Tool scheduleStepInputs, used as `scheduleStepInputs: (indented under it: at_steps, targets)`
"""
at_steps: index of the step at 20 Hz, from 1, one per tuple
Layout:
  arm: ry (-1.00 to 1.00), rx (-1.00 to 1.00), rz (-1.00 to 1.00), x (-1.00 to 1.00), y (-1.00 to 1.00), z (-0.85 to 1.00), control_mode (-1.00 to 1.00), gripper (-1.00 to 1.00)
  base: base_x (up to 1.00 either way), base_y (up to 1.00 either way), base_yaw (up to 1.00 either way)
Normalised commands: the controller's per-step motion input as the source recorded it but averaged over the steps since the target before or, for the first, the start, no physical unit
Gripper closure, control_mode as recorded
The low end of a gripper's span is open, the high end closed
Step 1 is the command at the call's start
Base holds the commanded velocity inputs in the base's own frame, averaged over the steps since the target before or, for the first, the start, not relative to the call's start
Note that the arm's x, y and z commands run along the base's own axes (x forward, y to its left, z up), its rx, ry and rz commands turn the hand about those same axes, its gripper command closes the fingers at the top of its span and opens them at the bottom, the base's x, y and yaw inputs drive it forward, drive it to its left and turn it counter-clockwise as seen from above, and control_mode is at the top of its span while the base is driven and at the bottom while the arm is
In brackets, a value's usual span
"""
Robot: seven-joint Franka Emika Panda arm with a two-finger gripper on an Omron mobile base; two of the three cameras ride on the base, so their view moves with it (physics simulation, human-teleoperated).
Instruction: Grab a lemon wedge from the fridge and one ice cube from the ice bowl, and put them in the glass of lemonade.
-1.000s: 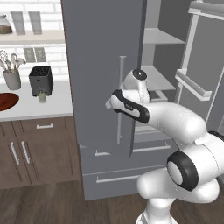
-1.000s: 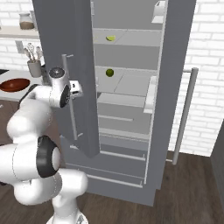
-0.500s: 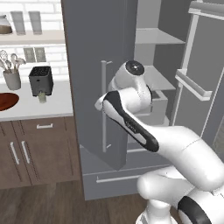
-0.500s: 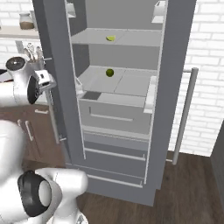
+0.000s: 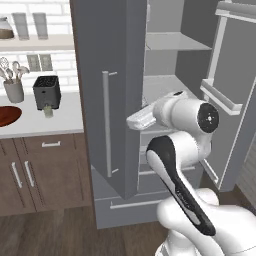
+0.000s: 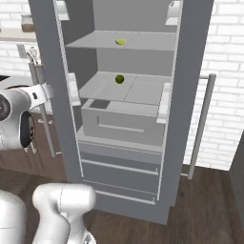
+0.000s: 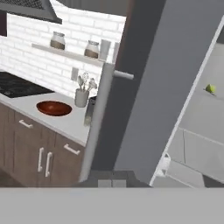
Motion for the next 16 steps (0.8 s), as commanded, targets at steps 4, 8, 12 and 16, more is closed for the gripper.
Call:
scheduleStepInputs:
  at_steps: [4, 8, 12, 16]
  targets:
    - [0.06, 0.21, 0.0, -0.04, -0.67, 1.0, -1.0, 1.0, 0.0, 0.0, 0.0]
    - [0.34, 0.09, -0.01, 0.45, -0.66, 1.0, -1.0, 1.0, 0.0, 0.0, 0.0]
    - [0.2, 0.21, -0.01, 0.88, -0.64, 0.13, -1.0, 1.0, 0.0, 0.0, 0.0]
    - [0.03, 0.35, 0.0, 0.78, -0.44, -0.25, -1.0, 1.0, 0.0, 0.0, 0.0]
